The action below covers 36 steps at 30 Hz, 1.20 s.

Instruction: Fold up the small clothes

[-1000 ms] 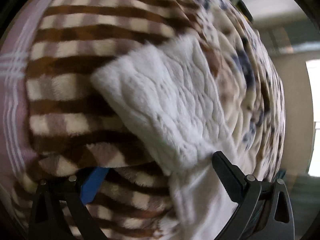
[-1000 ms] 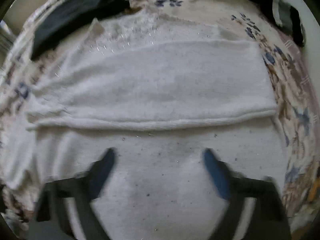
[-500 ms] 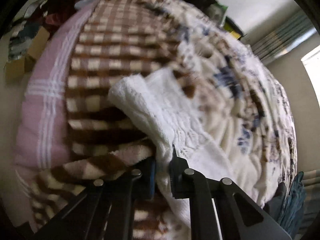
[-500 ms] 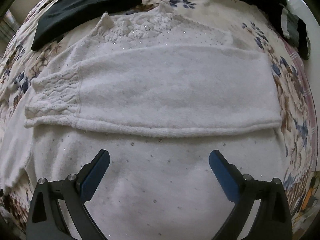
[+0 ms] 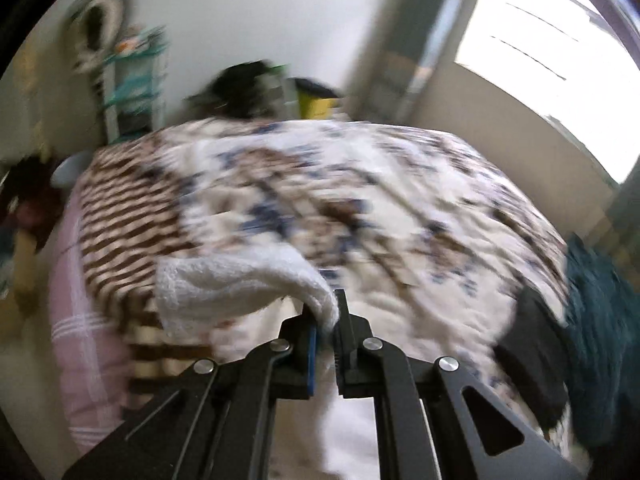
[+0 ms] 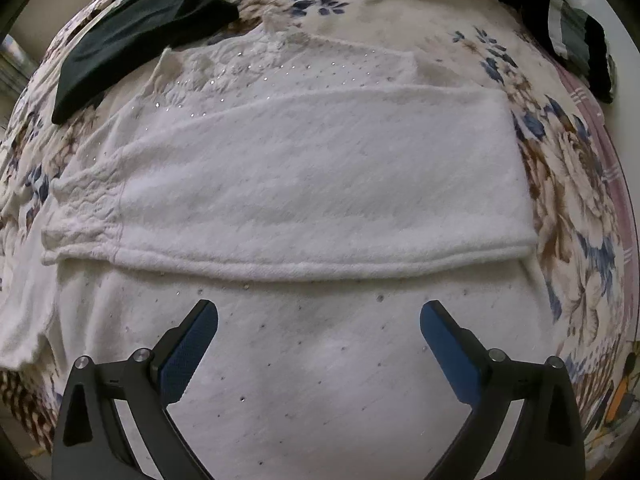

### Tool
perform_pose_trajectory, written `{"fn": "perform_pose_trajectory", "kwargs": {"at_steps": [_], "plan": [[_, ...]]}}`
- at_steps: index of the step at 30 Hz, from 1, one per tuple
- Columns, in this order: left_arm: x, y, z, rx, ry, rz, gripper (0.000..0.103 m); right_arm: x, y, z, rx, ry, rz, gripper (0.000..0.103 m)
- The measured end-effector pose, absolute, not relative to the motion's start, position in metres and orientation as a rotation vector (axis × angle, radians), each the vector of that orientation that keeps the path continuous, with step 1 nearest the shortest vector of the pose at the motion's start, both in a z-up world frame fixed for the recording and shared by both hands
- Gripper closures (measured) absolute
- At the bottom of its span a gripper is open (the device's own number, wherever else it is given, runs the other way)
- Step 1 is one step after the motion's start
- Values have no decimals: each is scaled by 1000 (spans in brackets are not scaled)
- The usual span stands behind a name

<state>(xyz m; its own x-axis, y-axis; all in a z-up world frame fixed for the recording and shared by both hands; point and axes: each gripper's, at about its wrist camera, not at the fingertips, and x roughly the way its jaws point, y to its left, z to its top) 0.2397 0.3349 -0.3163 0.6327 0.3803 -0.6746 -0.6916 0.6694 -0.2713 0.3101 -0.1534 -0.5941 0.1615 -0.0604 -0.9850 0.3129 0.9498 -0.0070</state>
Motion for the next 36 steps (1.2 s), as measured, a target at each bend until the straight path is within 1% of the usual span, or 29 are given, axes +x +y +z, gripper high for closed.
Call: {"fn": "perform_pose_trajectory", "kwargs": {"at_steps": [4, 7, 13, 19, 26, 30, 31, 32, 33, 35, 36], "plan": [[272, 262, -302, -452, 644, 465, 99, 310, -167, -592, 241, 1376, -253, 1], [296, 184, -304, -379, 701, 282, 99, 305, -187, -591, 293, 1366, -251, 1], [318, 15, -347, -258, 856, -59, 99, 285, -247, -588, 391, 1353, -297, 1], [321, -109, -384, -195, 961, -257, 99, 259, -329, -587, 524, 1317, -358, 1], [314, -207, -418, -131, 1050, -403, 98, 237, -413, -594, 608, 1302, -467, 1], [316, -236, -437, -112, 1172, -435, 95, 233, -439, -593, 592, 1300, -495, 1], [316, -237, -437, -109, 1184, -439, 91, 231, -444, -591, 582, 1301, -495, 1], [317, -235, -432, -90, 1184, -431, 79, 233, -449, -589, 574, 1298, -492, 1], [316, -231, -428, -94, 1177, -434, 70, 234, -452, -587, 571, 1294, -484, 1], [317, -210, -413, -149, 1153, -448, 33, 238, -455, -578, 576, 1273, -454, 1], [318, -194, -405, -170, 1136, -422, 25, 242, -451, -574, 586, 1262, -436, 1]]}}
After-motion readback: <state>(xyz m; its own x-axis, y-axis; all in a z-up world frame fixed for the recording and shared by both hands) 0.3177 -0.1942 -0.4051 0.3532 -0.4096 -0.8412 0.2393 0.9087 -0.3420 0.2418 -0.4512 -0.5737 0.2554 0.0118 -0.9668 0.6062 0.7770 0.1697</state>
